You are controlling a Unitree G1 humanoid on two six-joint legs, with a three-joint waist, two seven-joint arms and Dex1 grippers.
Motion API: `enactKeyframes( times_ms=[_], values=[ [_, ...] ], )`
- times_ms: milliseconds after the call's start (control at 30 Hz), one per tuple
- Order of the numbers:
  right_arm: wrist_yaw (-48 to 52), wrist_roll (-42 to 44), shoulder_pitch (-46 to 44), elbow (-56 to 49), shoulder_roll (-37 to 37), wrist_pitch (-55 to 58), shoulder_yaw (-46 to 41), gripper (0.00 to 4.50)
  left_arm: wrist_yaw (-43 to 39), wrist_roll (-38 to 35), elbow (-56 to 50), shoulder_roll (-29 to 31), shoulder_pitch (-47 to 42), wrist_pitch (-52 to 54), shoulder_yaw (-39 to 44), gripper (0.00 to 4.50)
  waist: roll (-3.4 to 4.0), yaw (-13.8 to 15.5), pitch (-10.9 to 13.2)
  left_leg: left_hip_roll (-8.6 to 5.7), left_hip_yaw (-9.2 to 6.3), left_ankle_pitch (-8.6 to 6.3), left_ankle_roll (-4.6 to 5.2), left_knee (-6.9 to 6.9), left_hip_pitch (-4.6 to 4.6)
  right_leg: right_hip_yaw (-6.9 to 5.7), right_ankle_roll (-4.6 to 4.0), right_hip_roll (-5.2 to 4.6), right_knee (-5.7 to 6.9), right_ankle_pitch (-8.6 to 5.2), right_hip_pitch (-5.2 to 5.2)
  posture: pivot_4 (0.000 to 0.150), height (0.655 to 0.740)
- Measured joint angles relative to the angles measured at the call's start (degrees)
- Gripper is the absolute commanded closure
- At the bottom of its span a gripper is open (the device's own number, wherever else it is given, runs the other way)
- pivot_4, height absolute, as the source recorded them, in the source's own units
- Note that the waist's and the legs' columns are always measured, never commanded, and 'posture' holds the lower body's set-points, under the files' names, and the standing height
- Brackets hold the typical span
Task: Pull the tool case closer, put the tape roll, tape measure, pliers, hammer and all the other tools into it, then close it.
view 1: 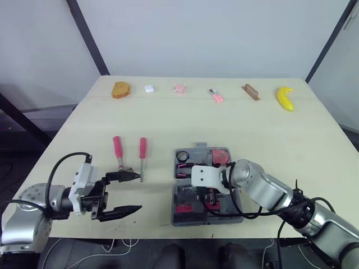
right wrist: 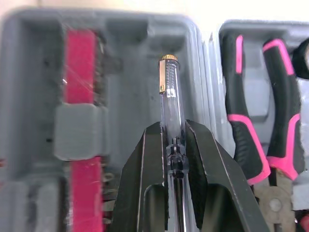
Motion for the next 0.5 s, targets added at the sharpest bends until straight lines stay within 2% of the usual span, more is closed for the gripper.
enactKeyframes(
  times_ms=[500],
  values=[
    [0.57,-4.06,0.20,4.65,4.21,-4.64,-0.22,4.48,1.35,0.00,-0.24,0.01,0.25,0.06,0.00,0.00,-0.05,-1.43,-0.03,0.02,-0.05,0.00,0.00,0.00,0.13,0.01,-0.07,0.07,0.28,-0.04,0.00,0.150,0.7400]
  ],
)
